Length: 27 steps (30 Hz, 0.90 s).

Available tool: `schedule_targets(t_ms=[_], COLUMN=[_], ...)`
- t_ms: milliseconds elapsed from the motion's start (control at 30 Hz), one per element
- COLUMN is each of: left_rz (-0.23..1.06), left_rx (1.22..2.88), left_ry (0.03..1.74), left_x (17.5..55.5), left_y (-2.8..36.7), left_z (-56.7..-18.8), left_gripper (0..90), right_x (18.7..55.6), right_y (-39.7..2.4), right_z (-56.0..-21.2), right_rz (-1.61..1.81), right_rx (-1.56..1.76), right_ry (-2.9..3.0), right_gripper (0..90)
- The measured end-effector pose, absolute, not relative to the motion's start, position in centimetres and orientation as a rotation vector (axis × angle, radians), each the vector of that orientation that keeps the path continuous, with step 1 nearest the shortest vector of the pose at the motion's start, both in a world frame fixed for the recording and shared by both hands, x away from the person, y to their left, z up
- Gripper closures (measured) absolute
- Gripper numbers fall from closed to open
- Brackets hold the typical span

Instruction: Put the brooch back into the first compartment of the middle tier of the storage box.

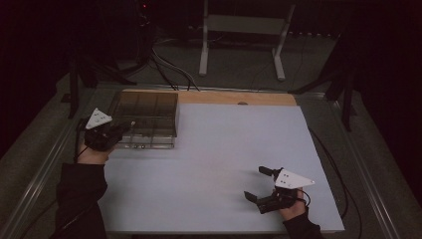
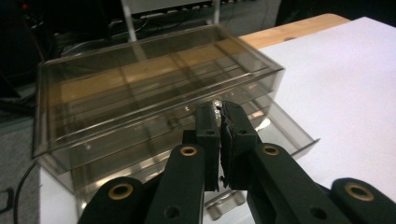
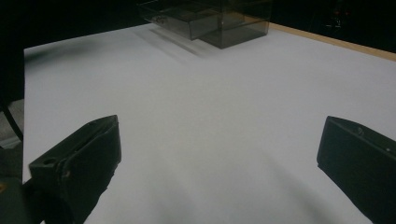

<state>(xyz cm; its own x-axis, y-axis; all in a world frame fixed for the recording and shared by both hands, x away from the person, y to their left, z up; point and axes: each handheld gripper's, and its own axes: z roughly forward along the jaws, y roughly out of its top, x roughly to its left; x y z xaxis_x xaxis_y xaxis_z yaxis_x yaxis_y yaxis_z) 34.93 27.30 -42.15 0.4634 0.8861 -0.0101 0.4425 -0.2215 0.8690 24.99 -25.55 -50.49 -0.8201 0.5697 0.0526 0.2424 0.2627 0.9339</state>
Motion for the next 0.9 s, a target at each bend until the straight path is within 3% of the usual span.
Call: schedule_targets(t_ms=[900], left_rz=[0.649], left_rx=[1.862], left_ry=[1.299], left_x=[36.3], left_y=[29.8], left_z=[-45.3], left_gripper=[87.3], right_x=[25.0], right_y=[-25.6], right_z=[-50.5], right_rz=[1.576], right_rx=[0.744], right_ry=[2.244], right_gripper=[0.0])
